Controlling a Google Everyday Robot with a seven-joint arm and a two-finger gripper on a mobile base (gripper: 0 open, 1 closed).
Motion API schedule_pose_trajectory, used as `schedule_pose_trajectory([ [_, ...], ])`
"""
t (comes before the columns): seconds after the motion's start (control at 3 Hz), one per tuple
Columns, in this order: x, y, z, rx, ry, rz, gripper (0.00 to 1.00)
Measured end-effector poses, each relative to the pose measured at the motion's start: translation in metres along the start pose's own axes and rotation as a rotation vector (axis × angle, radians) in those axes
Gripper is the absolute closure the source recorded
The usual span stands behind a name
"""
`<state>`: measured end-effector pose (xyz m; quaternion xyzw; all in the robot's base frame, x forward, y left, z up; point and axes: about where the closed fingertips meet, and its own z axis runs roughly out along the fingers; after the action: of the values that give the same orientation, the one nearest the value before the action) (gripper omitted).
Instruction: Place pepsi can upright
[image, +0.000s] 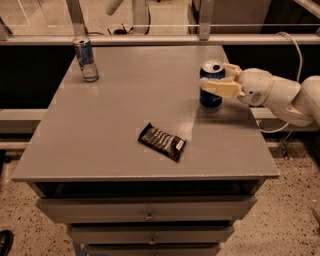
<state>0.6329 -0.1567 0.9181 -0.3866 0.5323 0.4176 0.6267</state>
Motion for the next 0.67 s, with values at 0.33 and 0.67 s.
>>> schedule_pose_trajectory([
  [0.33, 0.0082, 0.0029, 0.0013, -0.012, 0.002, 0.034, 0.44],
  [0.67, 0.0153, 0.0058, 0.002, -0.018, 0.008, 0.059, 0.22],
])
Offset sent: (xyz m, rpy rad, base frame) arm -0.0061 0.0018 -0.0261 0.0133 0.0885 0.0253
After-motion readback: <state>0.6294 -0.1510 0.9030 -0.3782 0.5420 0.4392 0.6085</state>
